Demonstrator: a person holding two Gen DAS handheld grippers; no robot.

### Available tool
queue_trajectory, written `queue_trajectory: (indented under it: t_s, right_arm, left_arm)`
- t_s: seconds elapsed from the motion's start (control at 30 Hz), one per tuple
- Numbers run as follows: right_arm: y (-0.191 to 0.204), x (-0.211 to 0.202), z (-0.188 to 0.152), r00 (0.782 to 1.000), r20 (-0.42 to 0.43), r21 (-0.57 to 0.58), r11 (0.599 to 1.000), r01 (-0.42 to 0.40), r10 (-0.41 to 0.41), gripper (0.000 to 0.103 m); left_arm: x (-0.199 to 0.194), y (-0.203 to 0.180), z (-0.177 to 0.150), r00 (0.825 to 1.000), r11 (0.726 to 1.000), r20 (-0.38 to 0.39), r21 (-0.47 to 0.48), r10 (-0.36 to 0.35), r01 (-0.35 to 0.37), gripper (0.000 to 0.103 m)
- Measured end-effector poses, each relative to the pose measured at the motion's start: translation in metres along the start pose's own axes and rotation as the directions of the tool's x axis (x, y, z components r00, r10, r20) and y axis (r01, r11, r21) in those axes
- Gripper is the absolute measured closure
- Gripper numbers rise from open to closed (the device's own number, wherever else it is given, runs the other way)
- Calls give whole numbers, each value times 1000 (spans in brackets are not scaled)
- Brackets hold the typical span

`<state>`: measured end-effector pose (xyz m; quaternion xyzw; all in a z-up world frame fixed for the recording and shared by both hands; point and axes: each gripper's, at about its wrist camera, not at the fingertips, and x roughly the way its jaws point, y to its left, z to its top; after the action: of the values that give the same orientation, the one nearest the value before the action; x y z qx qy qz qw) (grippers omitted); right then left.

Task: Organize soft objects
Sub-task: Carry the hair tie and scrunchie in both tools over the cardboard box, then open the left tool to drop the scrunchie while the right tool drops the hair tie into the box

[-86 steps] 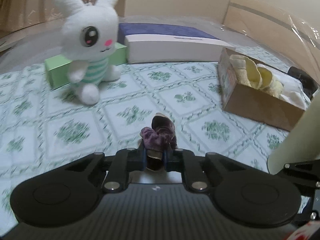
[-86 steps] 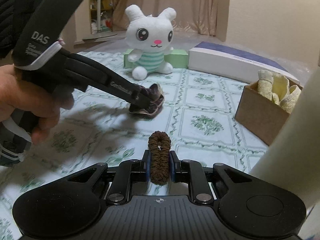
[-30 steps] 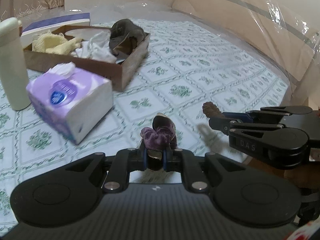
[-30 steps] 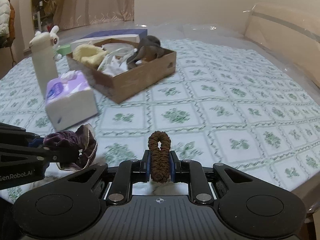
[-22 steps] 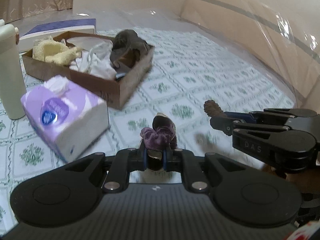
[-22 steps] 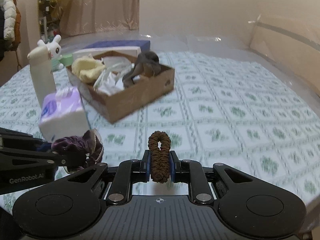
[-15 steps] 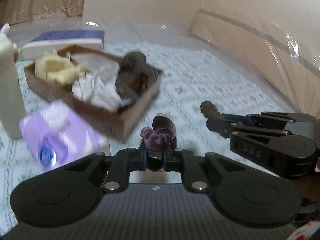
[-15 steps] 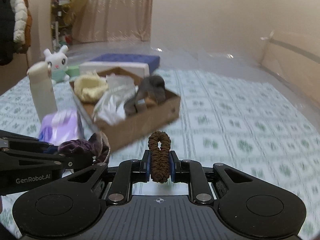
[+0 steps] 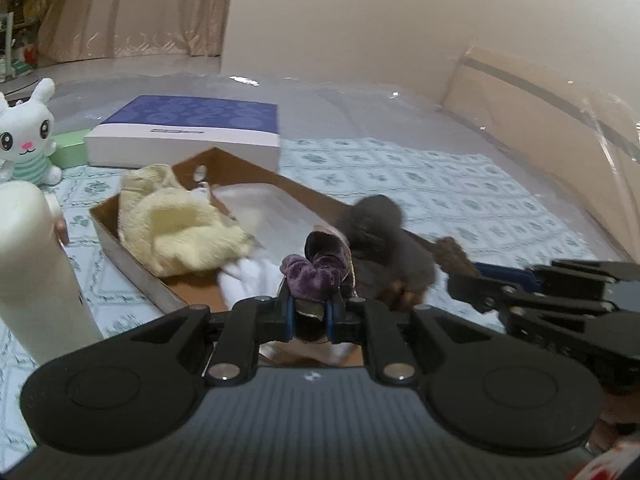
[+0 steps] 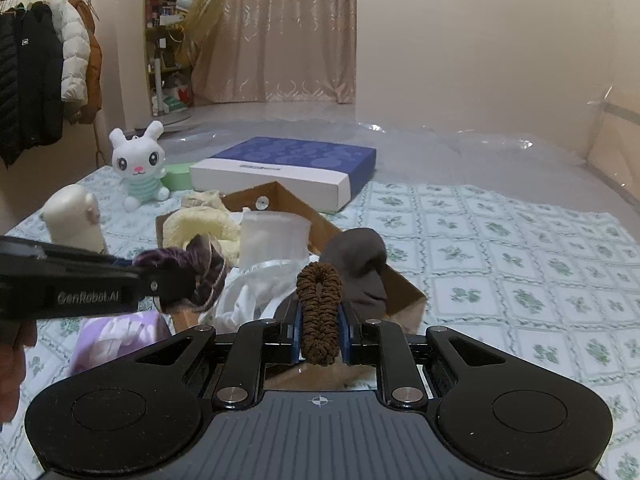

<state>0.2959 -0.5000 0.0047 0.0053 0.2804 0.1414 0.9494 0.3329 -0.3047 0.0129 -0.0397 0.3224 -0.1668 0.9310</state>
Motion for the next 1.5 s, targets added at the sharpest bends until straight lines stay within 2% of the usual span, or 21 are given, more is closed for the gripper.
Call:
queue_trajectory:
  t_s: [0.23, 0.37, 0.47, 0.5, 0.53, 0.6, 0.8, 1.1, 1.17, 1.23, 1.27, 1.5]
  right_arm:
    - [7, 22, 5, 999, -15, 13, 999, -37, 38, 85]
    - [11, 30, 5, 998, -26, 20, 999, -49, 49, 85]
    - [14, 35, 3, 998, -36, 16, 998, -54, 55, 85]
    - [15, 36, 2, 998, -39, 14, 998, -56, 56, 85]
    - [16, 36, 2, 998, -39, 14, 998, -57, 58, 85]
    - [16, 37, 1, 997, -38, 16, 998, -60, 61, 85]
    - [15, 35, 3, 997, -32, 27, 997, -66, 67, 84]
    - [23, 38, 7, 995, -12, 13, 995, -102, 102, 84]
    - [25, 40, 8, 994, -15, 7, 994, -106, 106, 78]
    - [22, 41, 8, 994, -13, 36, 993, -110, 111, 37]
    - [19, 39, 7, 993, 4, 56, 992, -116, 116, 33]
    - [10, 26, 9, 994, 26, 112, 988, -106, 104, 32]
  left_arm:
    - [31, 27, 13, 998, 998, -26, -14, 56, -57, 89]
    - [44, 32, 16, 994, 995, -37, 18, 98, -97, 86]
    - [53, 36, 15, 990, 991, -44, 19, 134, -133, 73]
    - [54, 37, 15, 989, 989, -45, 23, 144, -143, 66]
    - [55, 39, 15, 989, 989, -45, 23, 144, -143, 61]
    - [52, 39, 15, 990, 990, -37, 32, 136, -135, 57]
    - [33, 35, 14, 993, 991, 1, 68, 114, -114, 56]
    - [12, 33, -10, 998, 994, -13, 94, 60, -58, 56]
    - [10, 34, -13, 998, 994, -15, 99, 54, -53, 56]
    - [8, 35, -14, 999, 993, -17, 104, 51, -49, 56]
    - [7, 36, -15, 999, 993, -16, 105, 51, -50, 56]
    - [1, 43, -21, 999, 994, -18, 99, 48, -46, 56]
